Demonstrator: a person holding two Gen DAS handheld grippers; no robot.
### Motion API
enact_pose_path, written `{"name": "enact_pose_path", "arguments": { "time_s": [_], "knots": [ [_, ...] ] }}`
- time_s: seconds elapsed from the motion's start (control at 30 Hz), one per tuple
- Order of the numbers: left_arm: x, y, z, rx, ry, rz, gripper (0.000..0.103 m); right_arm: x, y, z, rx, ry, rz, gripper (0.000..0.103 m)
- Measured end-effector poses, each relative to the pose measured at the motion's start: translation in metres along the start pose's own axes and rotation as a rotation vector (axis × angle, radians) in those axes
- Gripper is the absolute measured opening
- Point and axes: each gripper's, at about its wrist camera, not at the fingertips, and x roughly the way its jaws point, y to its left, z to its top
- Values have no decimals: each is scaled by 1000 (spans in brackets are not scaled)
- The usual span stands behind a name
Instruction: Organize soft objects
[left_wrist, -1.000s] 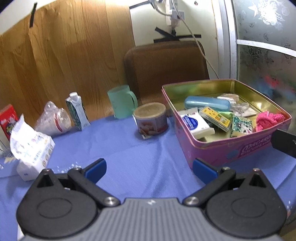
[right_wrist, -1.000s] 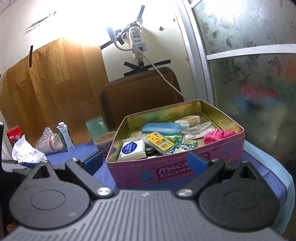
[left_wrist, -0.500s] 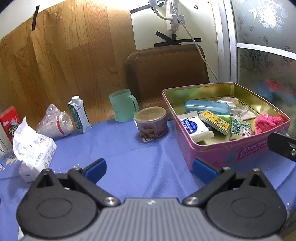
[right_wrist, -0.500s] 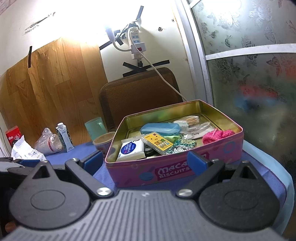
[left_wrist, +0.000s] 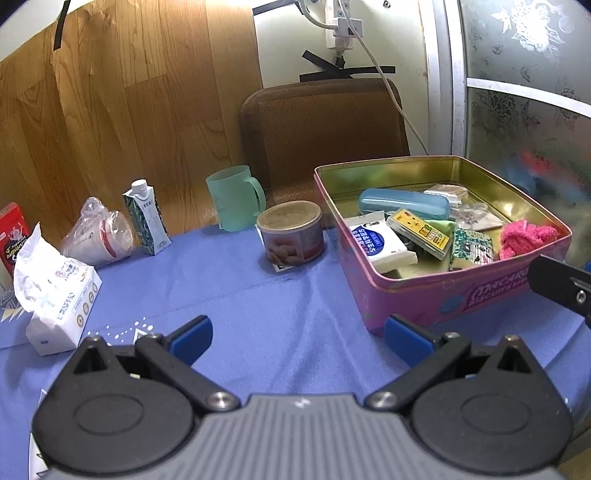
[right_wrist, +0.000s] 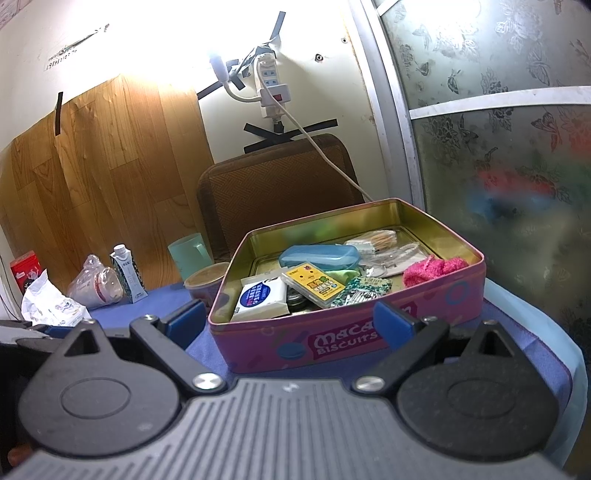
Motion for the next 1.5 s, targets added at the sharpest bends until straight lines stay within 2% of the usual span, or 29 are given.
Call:
{"name": "enact_pose_path", "arguments": {
  "time_s": [0.43,0.93,1.5],
  "knots": [
    [-2,-3,-1,10,-4,-17,103,-3,0,0,-1,-12,-8,99],
    [4,-4,-2,0,34,-43,103,-3,1,-1,-5,-8,-7,99],
    [8,-2,-2,-11,50,-26,103,-2,3,-3,-4,-3,-10,99]
  ]
}}
